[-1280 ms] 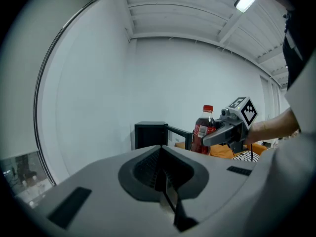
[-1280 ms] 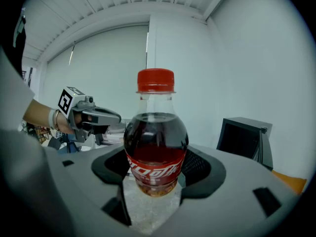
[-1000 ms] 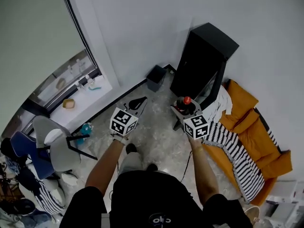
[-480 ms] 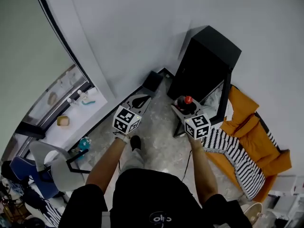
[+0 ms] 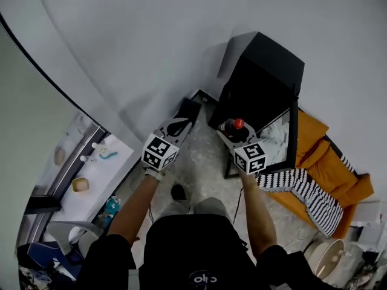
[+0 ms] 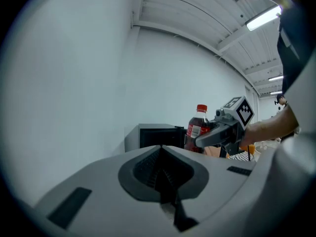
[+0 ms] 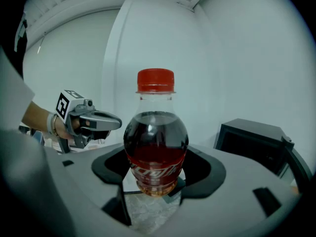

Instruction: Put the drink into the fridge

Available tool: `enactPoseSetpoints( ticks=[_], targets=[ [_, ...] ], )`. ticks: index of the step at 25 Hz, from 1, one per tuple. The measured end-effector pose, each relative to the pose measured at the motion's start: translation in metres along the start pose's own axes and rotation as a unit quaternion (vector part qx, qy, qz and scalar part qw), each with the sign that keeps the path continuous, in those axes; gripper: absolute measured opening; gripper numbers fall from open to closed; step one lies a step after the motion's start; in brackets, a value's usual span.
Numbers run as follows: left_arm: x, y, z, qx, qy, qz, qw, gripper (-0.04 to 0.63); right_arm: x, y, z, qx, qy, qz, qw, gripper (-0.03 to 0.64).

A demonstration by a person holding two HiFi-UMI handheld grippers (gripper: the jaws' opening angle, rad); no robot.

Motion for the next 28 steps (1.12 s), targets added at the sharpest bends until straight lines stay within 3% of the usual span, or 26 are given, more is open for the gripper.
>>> enactPoseSetpoints(
  ticks=[9, 28],
  targets=[
    [-0.040, -0.013, 0.021, 0.002, -0.052, 0.007, 0.9986, 0.005, -0.027, -0.006, -0.031, -0.021, -0.045, 0.007, 0.999, 0.313],
    [-0.132, -0.017, 0.006, -0.011, -0.110, 0.025, 0.9935, 0.005, -0.027, -0.024, -0.112, -0.047, -0.085, 0.006, 0.995, 0.313]
  ],
)
Point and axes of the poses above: the fingertips, and each gripper's own axes: x backward along the fingers, z to its left, y out of its top, the point moved 1 cm from there along x, backward along the fingers, and after that the axes turned 5 degrees about y, right-handed, at the moved point
